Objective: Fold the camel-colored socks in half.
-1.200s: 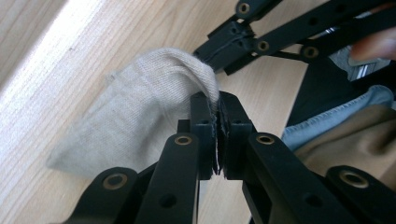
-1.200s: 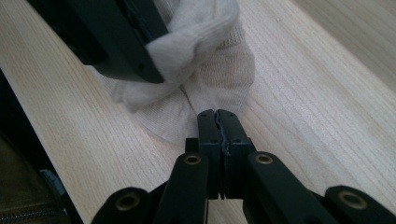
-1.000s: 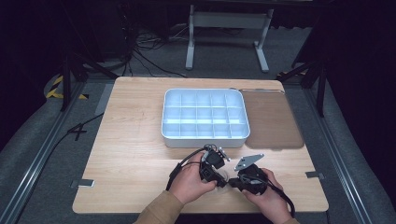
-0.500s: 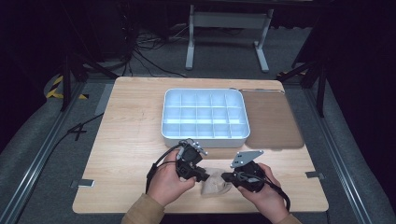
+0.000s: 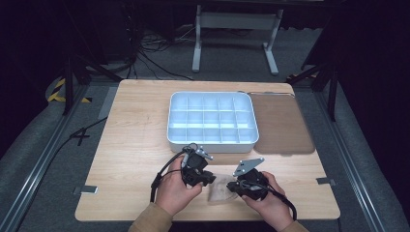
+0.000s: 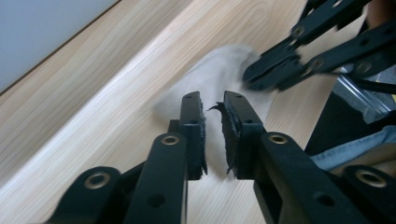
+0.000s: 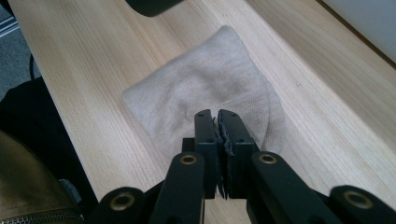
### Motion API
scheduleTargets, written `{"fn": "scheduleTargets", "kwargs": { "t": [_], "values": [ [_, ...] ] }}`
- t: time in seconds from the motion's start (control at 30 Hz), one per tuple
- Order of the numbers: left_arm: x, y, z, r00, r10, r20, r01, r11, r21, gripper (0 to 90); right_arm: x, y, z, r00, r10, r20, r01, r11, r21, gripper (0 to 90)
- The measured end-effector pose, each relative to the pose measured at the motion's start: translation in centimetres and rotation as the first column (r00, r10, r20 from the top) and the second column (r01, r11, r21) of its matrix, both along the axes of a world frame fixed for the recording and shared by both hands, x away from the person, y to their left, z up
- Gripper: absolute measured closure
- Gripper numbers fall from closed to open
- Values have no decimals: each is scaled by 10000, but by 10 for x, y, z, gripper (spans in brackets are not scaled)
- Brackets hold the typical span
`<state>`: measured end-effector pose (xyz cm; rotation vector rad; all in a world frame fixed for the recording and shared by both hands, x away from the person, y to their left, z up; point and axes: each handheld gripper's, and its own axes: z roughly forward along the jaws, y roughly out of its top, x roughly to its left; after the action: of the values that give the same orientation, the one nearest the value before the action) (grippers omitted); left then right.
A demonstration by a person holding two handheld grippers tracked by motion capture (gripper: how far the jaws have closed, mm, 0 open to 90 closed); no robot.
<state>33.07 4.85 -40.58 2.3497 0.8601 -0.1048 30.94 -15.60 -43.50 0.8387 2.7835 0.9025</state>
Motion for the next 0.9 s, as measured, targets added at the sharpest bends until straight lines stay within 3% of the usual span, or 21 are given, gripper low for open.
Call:
{"fn": "scheduleTargets", "kwargs": {
  "t": [0.07, 0.2, 0.3, 0.43, 0.63, 0.7, 0.77, 0.83, 0.9],
  "values": [
    [0, -13, -5, 9992, -406, -35, 406, 9989, 246, 816, -2, -2, -2, 10000, -54, -58, 54, 10000, -23, 866],
    [2, -27, -17, 9980, -590, -226, 607, 9946, 842, 842, -4, -5, -5, 9999, -130, -80, 129, 9999, -35, 864],
    [4, -32, -25, 9966, -687, -454, 746, 9866, 1450, 852, -6, -6, -7, 9998, -171, -81, 170, 9998, -107, 861],
    [6, -35, -32, 9938, -767, -799, 891, 9821, 1660, 855, -6, -9, -11, 9994, -276, -193, 270, 9992, -302, 846],
    [5, -37, -34, 9904, -1030, -919, 1193, 9738, 1935, 850, -3, -13, -14, 9988, -242, -430, 222, 9987, -453, 839],
    [4, -37, -32, 9896, -1075, -961, 1239, 9747, 1858, 839, -4, -13, -15, 9989, -237, -404, 216, 9985, -510, 839],
    [3, -35, -29, 9917, -1093, -683, 1187, 9810, 1535, 818, -4, -13, -15, 9988, -226, -425, 202, 9982, -570, 841],
    [4, -30, -23, 9991, -399, 171, 382, 9950, 920, 801, -3, -13, -14, 9988, -200, -444, 173, 9980, -600, 844],
    [5, -29, -21, 9979, -24, 654, -32, 9963, 855, 832, -3, -12, -14, 9990, -171, -417, 144, 9978, -647, 847]
  ]
}}
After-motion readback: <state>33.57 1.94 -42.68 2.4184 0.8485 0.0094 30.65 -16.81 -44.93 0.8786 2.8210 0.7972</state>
